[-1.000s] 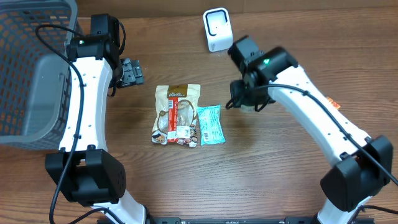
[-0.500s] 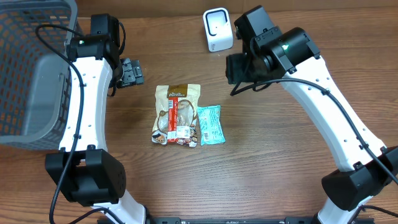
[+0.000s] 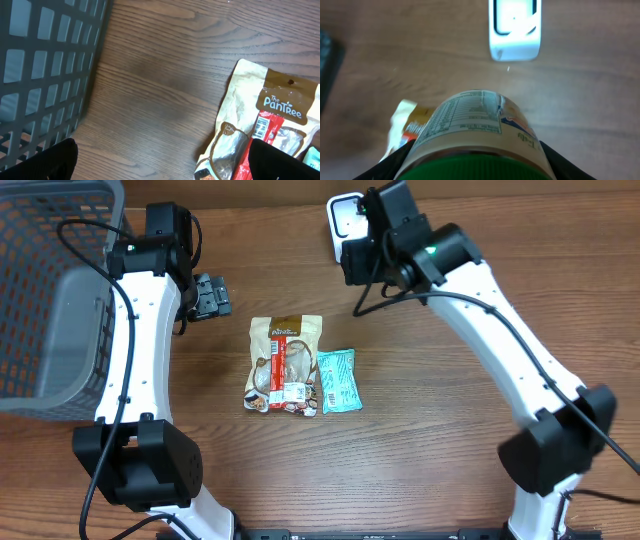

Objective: Scan the item barcode
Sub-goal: 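Lift the green jar up toward the white scanner, then hold the jar label in front of the scanner window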

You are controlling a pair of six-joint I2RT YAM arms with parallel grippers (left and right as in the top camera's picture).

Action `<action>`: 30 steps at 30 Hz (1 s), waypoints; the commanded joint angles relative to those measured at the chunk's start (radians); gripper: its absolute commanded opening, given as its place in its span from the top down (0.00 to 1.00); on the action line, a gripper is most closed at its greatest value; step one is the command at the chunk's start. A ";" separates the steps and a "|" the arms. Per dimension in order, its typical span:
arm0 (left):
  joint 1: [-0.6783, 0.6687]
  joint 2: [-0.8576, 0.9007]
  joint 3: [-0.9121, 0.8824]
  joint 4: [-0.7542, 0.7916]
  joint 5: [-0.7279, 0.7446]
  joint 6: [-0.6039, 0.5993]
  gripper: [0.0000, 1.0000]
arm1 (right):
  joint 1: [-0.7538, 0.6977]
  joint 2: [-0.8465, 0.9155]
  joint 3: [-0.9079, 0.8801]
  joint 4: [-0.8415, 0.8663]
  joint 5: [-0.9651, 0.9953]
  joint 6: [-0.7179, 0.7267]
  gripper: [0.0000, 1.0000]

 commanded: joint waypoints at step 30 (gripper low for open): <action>-0.007 -0.002 0.015 0.001 -0.014 0.000 0.00 | -0.106 0.409 0.003 0.869 0.040 -0.055 0.53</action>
